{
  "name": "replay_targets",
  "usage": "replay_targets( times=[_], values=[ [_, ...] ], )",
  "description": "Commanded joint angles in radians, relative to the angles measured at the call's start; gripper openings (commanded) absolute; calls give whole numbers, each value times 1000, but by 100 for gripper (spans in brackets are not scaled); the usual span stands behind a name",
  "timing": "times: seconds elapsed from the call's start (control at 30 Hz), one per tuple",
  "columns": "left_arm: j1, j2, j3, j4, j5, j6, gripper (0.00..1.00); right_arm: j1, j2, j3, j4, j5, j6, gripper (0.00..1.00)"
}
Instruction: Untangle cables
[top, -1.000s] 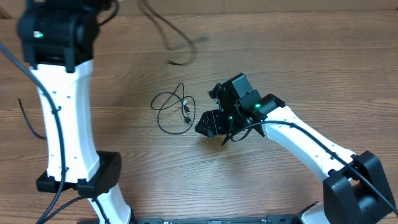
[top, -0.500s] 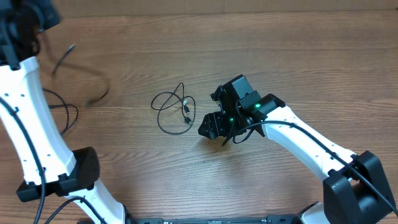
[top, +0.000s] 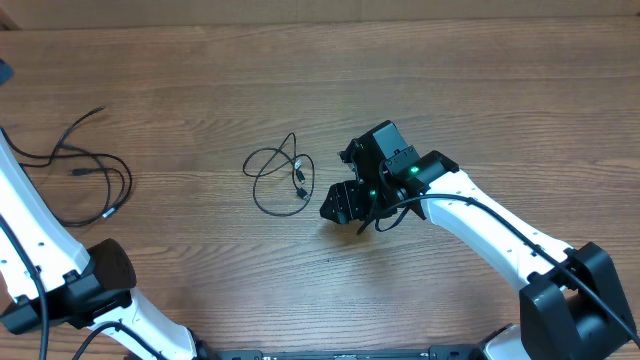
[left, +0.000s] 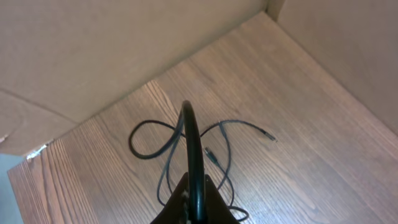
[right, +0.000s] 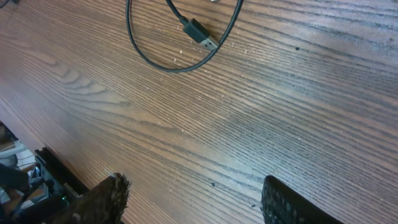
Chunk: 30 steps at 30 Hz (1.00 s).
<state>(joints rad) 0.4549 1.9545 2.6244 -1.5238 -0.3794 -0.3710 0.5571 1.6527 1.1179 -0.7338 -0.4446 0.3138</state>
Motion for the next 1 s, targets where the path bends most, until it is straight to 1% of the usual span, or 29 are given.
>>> replay_targets(
  times=[0.0, 0.2, 0.23, 0.27, 0.3, 0.33, 0.37, 0.4, 0.43, 0.47, 0.5, 0.97],
  values=[
    [25, 5, -95, 45, -24, -34, 4, 5, -1, 0, -4, 3, -8, 67],
    [50, 6, -241, 118, -24, -34, 4, 5, -1, 0, -6, 3, -8, 67],
    [53, 6, -269, 131, -24, -34, 6, 5, -1, 0, -6, 3, -8, 67],
    [57, 6, -300, 145, -24, -34, 16, 5, -1, 0, -6, 3, -8, 67],
    [61, 6, -320, 153, -23, -34, 31, 5, -1, 0, -6, 3, -8, 67],
    [63, 7, -343, 159, -20, -34, 47, 5, -1, 0, -6, 3, -8, 67],
    [64, 7, -372, 167, -19, -34, 71, 5, -1, 0, -6, 3, -8, 67],
    [63, 7, -385, 169, -17, -34, 82, 5, -1, 0, -6, 3, -8, 67],
    [63, 7, -399, 173, -7, -34, 89, 5, -1, 0, -6, 3, -8, 67],
    [63, 7, -409, 175, 6, -34, 93, 5, -1, 0, -6, 3, -8, 67],
    [63, 7, -419, 175, 23, -34, 100, 5, -1, 0, -6, 3, -8, 67],
    [62, 7, -432, 182, 139, -34, 100, 5, -1, 0, -10, 3, -8, 67]
  ],
)
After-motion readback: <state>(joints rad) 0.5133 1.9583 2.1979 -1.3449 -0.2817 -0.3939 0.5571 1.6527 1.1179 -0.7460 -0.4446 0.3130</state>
